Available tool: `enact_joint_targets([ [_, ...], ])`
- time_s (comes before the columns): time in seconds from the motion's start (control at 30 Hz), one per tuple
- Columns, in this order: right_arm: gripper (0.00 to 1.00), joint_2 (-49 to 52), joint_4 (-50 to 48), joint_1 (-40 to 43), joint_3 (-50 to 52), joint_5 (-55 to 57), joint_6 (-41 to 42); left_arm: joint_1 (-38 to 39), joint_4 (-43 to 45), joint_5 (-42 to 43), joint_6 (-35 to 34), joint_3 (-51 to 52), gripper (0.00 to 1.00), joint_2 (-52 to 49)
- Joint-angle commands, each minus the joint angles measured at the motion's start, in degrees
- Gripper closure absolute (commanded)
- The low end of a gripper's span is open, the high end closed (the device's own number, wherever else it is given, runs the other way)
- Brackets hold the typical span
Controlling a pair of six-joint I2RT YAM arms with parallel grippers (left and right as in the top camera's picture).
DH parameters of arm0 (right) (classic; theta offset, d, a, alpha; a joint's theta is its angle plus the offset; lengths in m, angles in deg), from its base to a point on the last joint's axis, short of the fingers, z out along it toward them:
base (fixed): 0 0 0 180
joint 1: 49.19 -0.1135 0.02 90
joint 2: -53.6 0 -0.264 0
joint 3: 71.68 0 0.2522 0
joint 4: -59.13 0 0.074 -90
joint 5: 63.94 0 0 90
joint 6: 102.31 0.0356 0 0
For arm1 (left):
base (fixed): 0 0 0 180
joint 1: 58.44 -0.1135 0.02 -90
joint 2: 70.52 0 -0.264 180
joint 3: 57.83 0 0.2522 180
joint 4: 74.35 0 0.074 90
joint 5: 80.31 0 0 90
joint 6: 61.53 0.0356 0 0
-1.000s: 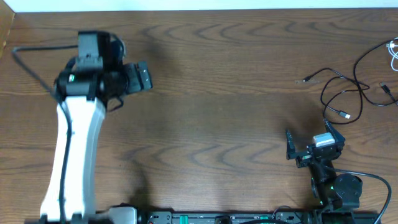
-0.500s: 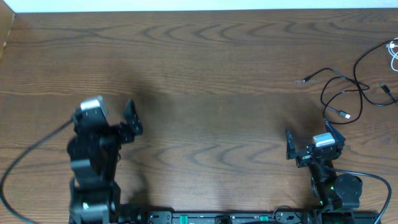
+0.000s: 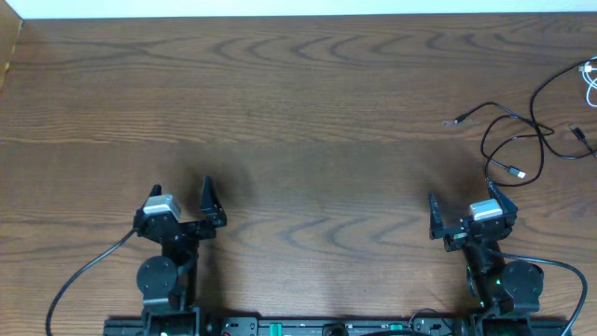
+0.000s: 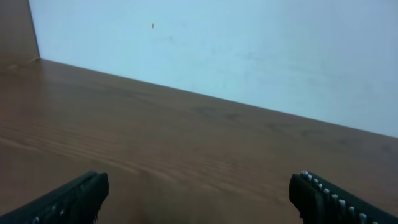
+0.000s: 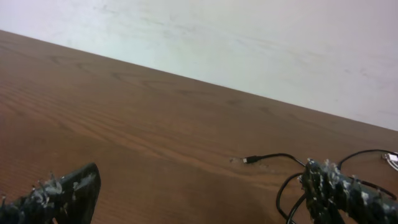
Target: Untangle cables
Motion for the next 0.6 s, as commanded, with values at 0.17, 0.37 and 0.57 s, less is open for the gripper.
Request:
enact_joint_targets([
  [0.17,0.01,-0.3,0.2,0.1,0.1,-0.4,0.9,0.7,-7.8,-5.5,1.3,1.5,0.02,6.1],
  [0.37,0.01,-0.3,0.2,0.1,0.1,-0.4,0.9,0.7,-10.5,-5.0,1.5,1.5,0.02,6.1],
  [0.57,0.01,-0.3,0.2,0.1,0.1,-0.4,0.9,0.7,-10.5,-5.0,1.5,1.5,0.02,5.9],
])
